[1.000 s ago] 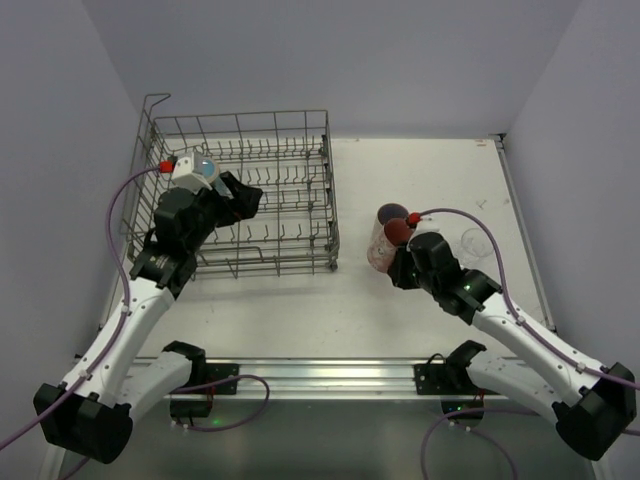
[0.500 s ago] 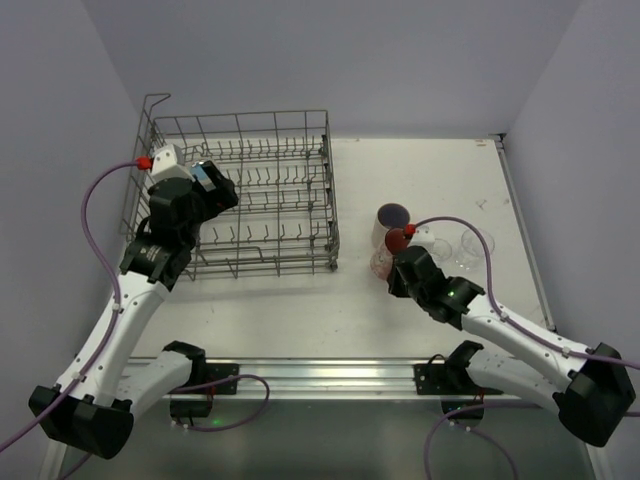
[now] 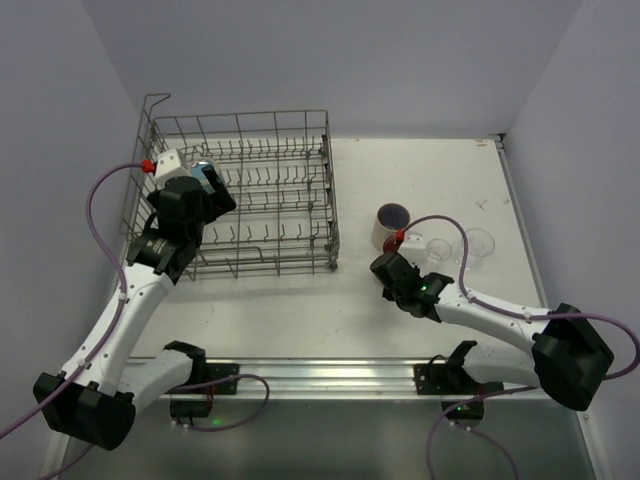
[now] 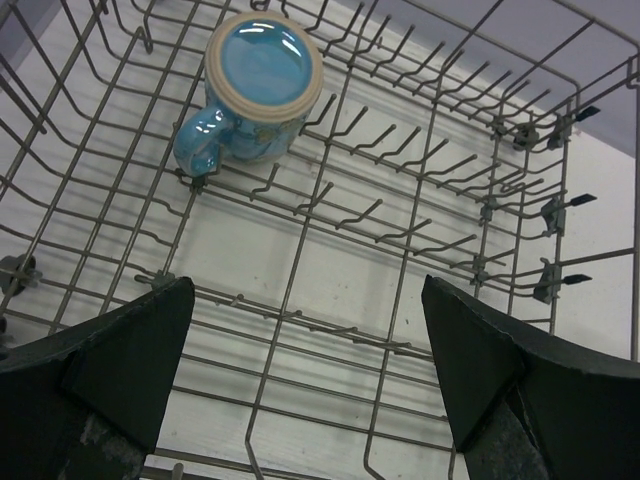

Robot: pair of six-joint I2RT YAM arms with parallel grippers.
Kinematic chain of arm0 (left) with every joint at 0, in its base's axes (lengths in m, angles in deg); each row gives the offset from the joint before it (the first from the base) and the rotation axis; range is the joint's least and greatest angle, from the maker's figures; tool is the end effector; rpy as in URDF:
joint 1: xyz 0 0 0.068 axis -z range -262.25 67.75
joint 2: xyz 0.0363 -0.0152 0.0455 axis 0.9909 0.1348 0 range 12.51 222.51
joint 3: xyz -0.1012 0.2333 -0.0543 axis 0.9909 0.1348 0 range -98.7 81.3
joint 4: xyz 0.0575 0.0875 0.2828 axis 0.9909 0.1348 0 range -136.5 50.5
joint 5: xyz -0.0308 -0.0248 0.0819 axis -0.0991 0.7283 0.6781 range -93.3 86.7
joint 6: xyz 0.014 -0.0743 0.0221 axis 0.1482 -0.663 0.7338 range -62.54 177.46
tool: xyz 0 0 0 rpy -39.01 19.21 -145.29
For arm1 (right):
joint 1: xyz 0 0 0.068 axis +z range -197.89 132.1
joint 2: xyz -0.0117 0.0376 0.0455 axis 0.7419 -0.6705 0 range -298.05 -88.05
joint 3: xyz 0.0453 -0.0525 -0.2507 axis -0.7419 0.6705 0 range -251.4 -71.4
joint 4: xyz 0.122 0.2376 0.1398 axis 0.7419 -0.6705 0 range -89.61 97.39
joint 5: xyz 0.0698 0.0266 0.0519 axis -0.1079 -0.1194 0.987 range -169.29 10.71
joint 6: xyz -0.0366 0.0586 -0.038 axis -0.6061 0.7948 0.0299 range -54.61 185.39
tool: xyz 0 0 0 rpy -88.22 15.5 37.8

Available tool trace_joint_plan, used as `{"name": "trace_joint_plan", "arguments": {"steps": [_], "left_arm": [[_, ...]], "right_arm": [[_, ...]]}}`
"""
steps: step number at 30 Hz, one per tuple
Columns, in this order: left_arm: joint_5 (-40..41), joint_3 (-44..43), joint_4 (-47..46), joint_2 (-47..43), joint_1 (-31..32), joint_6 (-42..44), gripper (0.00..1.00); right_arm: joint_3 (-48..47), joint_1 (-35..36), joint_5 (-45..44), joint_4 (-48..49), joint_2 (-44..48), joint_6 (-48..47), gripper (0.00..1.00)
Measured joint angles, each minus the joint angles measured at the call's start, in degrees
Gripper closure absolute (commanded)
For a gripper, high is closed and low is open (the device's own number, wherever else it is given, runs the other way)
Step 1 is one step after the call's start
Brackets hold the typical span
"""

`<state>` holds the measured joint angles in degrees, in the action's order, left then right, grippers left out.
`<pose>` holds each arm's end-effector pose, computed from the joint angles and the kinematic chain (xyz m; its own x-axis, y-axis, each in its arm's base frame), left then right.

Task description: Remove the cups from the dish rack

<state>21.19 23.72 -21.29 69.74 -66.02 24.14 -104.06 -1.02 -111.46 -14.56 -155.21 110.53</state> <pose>0.2904 -0.0554 0.3291 -0.2787 -0.4396 -0.8539 -0.3109 0.8825 -0.3528 0.2082 0.1695 0.1220 -0.6973 0.1333 -0.7043 0.1099 0.9908 0.0788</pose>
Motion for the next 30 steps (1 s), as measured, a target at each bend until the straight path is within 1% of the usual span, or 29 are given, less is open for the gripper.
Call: {"name": "trace_joint_plan", "arguments": {"steps": [7,13,14,15,17,18,20,23,24,26,27,30], "left_arm": [[1.46,0.0,1.44,2.82,0.0,-0.09,0.0],[2.73,0.0,2.29,3.02,0.0,-0.28,0.0],[2.84,0.0,2.32,2.95,0.0,-0.37,0.0],[2.89,0.0,2.29,2.84,0.0,-0.46,0.0],[3.02,0.07,2.32,2.36,0.0,-0.52,0.0],[3.02,0.07,2.32,2.01,0.0,-0.52,0.0],[3.02,0.07,2.29,1.36,0.0,-0.52,0.0],[3.02,0.07,2.29,0.79,0.0,-0.55,0.0],[2.99,0.07,2.29,0.74,0.0,-0.55,0.0],[2.97,0.07,2.32,0.76,0.0,-0.55,0.0],[2.93,0.07,2.32,0.76,0.0,-0.55,0.0],[2.93,0.07,2.32,0.87,0.0,-0.55,0.0]], "right_arm": [[-0.44,1.86,-2.54,0.63,-2.21,3.69,1.0],[-1.86,4.33,-5.95,0.11,-5.62,7.34,1.0],[-2.14,4.7,-6.49,-0.09,-6.21,7.91,0.99],[-2.43,5.05,-7.06,-0.31,-6.8,8.44,0.93],[-2.93,5.7,-7.89,-0.76,-7.72,9.31,0.84],[-3.04,5.92,-8.22,-0.87,-7.96,9.66,0.74],[-3.1,6.29,-8.39,-1.11,-8.09,10.45,0.68],[-3.21,7.19,-8.35,-1.4,-8.0,11.43,0.55],[-3.26,7.43,-8.28,-1.49,-7.85,11.67,0.49],[-3.43,7.96,-8.28,-2.1,-7.1,12.09,0.43],[-3.52,8.15,-8.26,-2.43,-6.56,12.31,0.36],[-3.85,8.81,-8.37,-3.78,-4.79,13.03,0.28]]}}
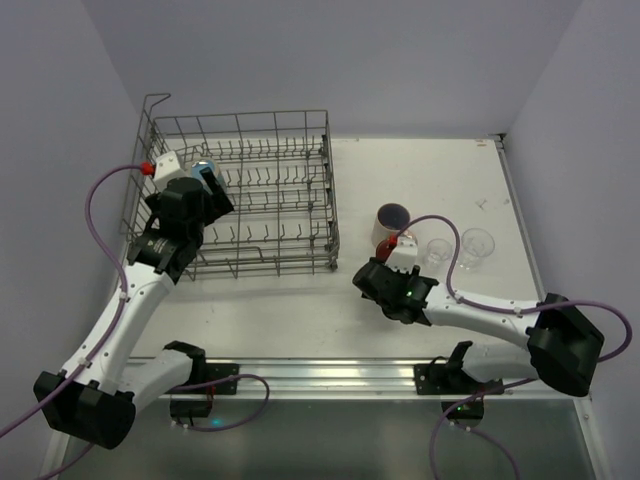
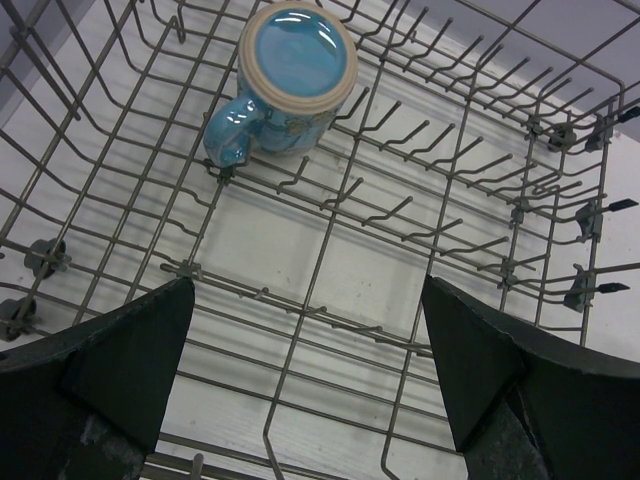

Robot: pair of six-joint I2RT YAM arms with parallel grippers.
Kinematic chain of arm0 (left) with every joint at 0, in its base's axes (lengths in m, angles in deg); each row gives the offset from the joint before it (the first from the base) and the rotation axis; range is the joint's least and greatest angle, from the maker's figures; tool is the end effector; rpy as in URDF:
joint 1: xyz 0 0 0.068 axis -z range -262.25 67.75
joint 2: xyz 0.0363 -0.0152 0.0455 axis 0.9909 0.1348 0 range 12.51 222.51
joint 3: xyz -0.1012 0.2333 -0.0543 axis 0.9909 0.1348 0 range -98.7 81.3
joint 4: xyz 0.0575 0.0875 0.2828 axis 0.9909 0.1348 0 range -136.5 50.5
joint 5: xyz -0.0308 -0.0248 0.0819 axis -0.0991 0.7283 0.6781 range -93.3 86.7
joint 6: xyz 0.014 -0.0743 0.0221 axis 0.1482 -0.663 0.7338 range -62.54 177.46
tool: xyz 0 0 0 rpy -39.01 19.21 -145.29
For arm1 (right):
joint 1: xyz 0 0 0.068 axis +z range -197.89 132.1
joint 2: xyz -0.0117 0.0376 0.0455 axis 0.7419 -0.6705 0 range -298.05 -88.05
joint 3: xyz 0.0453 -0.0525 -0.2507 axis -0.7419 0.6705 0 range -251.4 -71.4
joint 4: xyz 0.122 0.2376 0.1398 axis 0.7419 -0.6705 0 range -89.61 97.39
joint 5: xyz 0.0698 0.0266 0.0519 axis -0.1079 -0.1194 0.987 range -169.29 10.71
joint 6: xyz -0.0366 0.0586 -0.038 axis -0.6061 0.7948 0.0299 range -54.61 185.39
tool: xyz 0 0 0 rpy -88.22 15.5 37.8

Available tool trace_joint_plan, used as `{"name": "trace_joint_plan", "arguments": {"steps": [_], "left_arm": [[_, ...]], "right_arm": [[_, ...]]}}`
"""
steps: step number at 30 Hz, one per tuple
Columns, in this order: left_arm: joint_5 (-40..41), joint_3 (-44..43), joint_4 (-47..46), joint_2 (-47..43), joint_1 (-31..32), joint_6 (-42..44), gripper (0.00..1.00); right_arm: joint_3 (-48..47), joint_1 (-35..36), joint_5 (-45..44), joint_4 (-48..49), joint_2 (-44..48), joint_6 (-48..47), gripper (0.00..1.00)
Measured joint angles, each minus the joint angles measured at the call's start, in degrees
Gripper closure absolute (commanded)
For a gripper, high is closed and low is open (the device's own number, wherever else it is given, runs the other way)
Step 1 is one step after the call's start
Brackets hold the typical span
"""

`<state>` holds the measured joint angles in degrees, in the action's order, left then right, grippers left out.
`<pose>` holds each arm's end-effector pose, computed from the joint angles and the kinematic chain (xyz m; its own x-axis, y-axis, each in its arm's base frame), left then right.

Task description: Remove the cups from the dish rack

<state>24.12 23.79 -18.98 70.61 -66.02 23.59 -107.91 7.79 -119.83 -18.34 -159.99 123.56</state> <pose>0.2907 -0.0523 0.3203 -0.2966 -0.4290 -0.8533 -0.3699 0.8753 -0.3115 0.1895 0.1996 0.1245 -0.6437 0.2024 -0.7380 0.1817 0.9772 0.1096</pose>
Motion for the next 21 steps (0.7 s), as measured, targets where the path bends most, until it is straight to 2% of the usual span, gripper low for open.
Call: {"name": "trace_joint_plan", "arguments": {"steps": [4,10,15,21], "left_arm": [[0.44,-0.68,1.01,1.6,-0.02,0.09,0.0],[1.7,-7.5,2.64,9.86,-1.29,2.36,0.0],[2.21,-14.4,4.79,18.08,-4.96,3.72,0.0],[0.68,-20.17,4.68,27.78,-9.25,8.13,0.0]], "right_arm": [[-0.68,2.16,-0.11,-3.1,2.67,1.46,0.24],[-3.91,7.61,-0.31,-11.1,12.13,4.48,0.19],[-8.02,10.16,-0.26,-17.92,20.13,5.38,0.16],[-8.79,11.06,1.09,-20.33,26.82,3.26,0.16]]}}
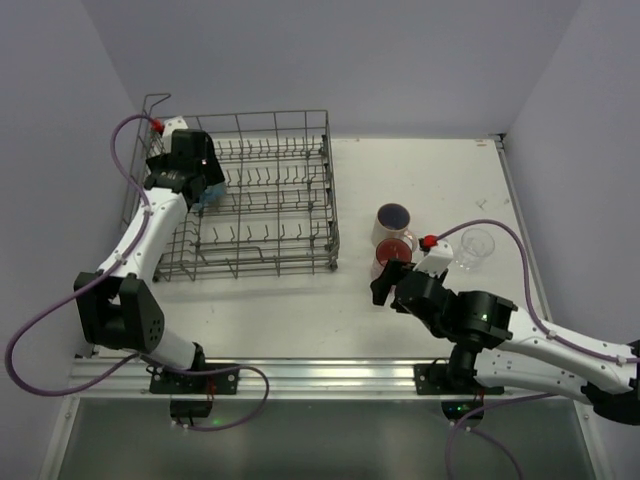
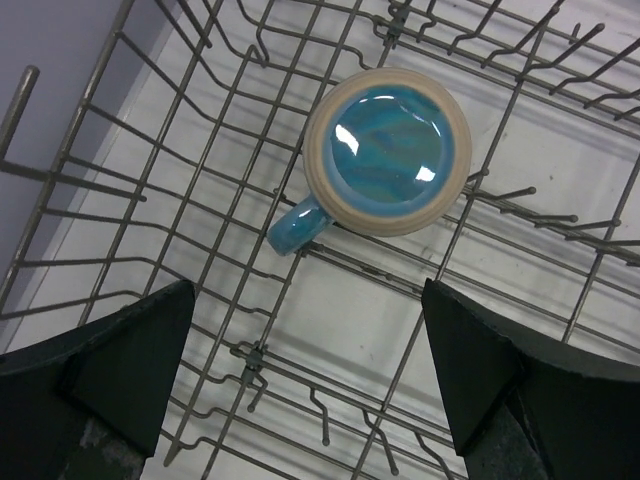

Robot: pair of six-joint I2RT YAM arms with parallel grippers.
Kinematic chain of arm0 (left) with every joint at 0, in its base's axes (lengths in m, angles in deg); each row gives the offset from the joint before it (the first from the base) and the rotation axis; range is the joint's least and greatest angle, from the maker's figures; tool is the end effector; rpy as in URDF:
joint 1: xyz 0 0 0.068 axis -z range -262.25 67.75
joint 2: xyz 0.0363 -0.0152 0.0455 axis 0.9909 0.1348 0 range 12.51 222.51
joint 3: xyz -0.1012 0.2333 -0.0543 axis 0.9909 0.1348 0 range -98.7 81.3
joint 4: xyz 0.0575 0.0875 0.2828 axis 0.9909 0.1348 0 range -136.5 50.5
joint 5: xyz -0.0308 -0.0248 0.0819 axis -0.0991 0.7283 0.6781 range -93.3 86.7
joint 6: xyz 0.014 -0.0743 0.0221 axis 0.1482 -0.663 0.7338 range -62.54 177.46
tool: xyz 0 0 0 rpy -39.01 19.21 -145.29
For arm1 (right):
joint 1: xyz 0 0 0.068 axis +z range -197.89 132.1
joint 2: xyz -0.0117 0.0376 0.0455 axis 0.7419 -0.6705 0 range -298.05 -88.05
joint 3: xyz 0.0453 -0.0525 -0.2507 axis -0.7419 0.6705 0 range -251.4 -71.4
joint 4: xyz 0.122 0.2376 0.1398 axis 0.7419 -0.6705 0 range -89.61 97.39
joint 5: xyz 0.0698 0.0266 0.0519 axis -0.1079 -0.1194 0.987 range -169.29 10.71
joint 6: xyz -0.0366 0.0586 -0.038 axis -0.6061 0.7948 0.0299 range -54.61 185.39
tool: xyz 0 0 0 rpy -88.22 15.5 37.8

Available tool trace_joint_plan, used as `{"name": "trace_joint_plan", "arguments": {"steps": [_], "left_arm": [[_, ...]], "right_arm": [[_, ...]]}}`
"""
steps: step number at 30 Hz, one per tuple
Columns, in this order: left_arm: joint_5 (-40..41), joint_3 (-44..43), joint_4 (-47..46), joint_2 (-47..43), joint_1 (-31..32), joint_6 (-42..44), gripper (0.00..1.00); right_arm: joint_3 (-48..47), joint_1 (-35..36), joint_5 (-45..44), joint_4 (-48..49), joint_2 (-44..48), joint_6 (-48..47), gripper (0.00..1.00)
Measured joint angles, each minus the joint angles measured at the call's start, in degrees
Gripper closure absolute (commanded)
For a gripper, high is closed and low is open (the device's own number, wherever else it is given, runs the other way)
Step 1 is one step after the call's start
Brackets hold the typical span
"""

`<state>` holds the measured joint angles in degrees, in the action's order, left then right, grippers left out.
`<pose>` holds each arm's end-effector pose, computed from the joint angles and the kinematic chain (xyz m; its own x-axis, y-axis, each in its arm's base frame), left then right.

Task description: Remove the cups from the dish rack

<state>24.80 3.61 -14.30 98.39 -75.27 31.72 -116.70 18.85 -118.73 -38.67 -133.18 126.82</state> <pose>0.3977 -0.0167 0.2954 -0.4713 -0.3283 -0.8186 -0.5035 0.8622 -0.0559 0.1256 0.1834 0.2615 -0.6055 0.3091 -0.7334 -0.0069 0.9194 0.3932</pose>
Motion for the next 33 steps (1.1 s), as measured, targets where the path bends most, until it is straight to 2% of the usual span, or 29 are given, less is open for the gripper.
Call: {"name": "trace_joint_plan", "arguments": {"steps": [8,14,22,33], "left_arm": [[-7.96,-3.78,-1.03,6.12,-2.75,8.59,0.0],[-14.14,-7.54,-1.31,8.87,-6.95,10.99,0.0],[-21.35,-13.31,-0.83,16.81,-8.11,13.62,0.0],[-24.94,-15.08,-0.15,19.8,-8.48,16.39,0.0]], "right_arm": [[4.37,0.0,2.34,3.26,6.58,-4.85,0.15],[4.96,0.02,3.34,4.85,6.64,-6.99,0.15],[5.66,0.02,4.5,7.04,8.15,-8.85,0.15],[8.48,0.02,5.97,9.22,9.16,-10.16,0.15]]}}
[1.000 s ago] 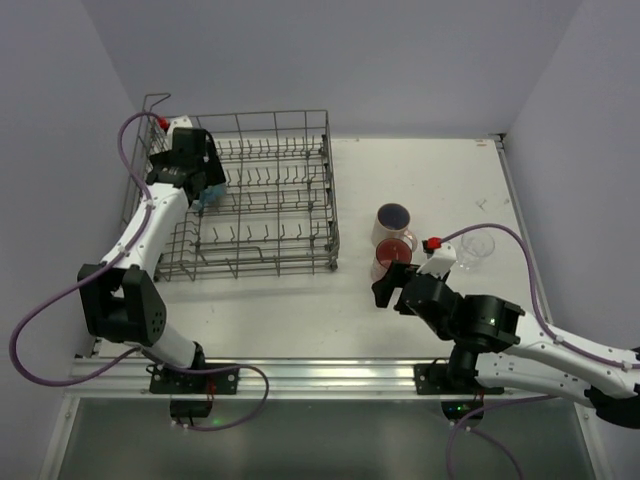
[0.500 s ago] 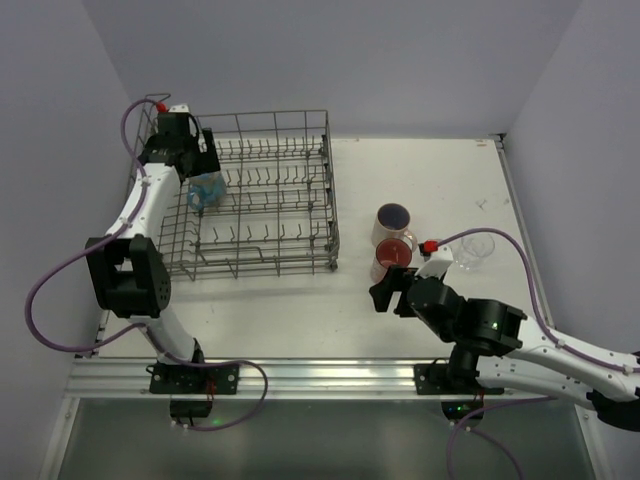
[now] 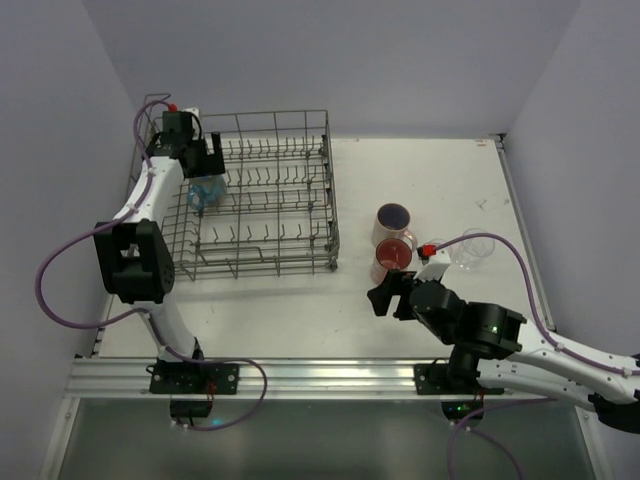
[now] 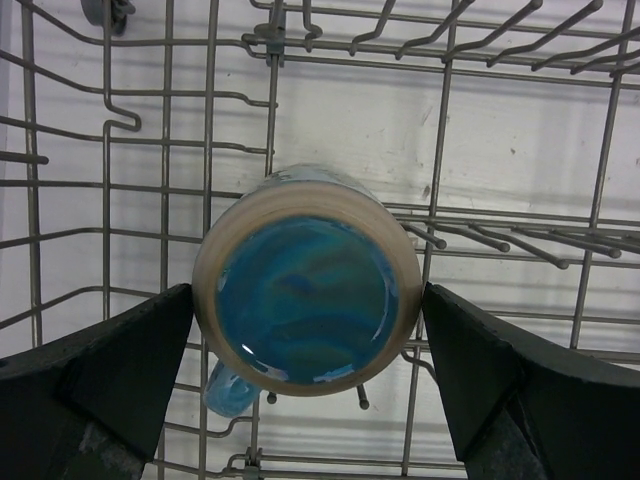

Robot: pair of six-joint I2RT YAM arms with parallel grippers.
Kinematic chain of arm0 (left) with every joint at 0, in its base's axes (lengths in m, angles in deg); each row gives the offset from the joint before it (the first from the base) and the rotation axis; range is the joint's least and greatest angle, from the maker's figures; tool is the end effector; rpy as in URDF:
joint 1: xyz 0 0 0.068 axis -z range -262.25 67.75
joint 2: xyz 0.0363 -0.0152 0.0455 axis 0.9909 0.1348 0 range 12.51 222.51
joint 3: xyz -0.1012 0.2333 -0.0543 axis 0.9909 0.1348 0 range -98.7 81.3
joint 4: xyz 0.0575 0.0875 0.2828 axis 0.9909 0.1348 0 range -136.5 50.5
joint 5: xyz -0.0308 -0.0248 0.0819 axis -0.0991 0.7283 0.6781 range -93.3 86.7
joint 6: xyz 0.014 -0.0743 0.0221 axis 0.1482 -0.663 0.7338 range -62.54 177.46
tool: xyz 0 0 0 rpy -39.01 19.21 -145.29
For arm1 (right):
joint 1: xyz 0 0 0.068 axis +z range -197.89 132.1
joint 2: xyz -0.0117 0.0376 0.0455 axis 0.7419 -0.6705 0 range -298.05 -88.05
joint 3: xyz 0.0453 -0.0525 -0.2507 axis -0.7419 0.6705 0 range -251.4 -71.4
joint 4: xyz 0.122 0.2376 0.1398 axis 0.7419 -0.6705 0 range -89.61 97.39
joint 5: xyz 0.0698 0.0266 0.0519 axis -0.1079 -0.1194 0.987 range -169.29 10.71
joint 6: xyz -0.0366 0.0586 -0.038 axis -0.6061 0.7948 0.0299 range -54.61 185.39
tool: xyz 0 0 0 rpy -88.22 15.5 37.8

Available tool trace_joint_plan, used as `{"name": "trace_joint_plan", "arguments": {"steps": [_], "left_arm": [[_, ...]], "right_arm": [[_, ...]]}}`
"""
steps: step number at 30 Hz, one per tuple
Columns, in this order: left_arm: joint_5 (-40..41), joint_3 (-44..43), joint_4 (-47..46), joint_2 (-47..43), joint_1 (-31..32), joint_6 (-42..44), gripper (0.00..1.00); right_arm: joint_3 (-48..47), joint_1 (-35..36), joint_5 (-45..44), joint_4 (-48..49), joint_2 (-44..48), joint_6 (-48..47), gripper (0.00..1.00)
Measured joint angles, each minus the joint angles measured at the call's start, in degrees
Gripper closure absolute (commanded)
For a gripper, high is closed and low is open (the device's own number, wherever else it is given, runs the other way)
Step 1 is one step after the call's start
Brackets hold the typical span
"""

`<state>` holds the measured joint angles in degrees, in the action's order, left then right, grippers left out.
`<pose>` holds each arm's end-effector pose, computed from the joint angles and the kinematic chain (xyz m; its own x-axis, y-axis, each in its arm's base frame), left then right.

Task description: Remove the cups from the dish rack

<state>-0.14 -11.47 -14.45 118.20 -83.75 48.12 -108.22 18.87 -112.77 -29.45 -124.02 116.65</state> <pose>0.4812 0.0163 0.2491 -0.6866 -0.1801 -0.7044 -0.1789 0.9809 -0.0765 0.1168 0.1773 0.2484 -0.6057 0.2386 -0.7591 -0.1886 0.8837 0.4283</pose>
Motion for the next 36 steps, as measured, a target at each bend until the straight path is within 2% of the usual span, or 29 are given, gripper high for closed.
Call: {"name": "trace_joint_plan", "arguments": {"steps": [16,17,20,21,23,24,25,36], "left_arm": [[0.28,-3.28,0.63,5.99,0.0,0.13,0.0],[0.31,-3.5,0.66,6.16,0.0,0.13,0.02],[0.5,-4.22,0.92,6.73,0.0,-0.02,0.28],[0.59,-4.55,1.11,6.84,0.0,-0.11,0.43],[0.72,-4.7,1.22,6.97,0.02,-0.09,0.62],[0.7,-4.83,1.36,6.97,0.0,-0.09,0.96],[0.7,-4.9,1.46,7.02,0.0,-0.09,1.0],[0.96,-5.22,3.1,5.75,0.0,-2.03,1.0]], "right_arm": [[0.72,0.0,0.02,1.95,0.74,-1.01,0.14],[0.72,0.0,0.02,2.01,0.74,-1.01,0.14],[0.72,0.0,0.04,2.1,0.74,-0.98,0.14],[0.72,0.0,0.02,2.14,0.74,-0.96,0.14],[0.72,0.0,0.02,2.16,0.76,-0.96,0.14],[0.72,0.0,0.02,2.16,0.79,-0.94,0.14],[0.72,0.0,0.02,2.16,0.79,-0.94,0.14],[-1.09,0.0,0.07,1.79,-2.47,-0.83,0.14]]}}
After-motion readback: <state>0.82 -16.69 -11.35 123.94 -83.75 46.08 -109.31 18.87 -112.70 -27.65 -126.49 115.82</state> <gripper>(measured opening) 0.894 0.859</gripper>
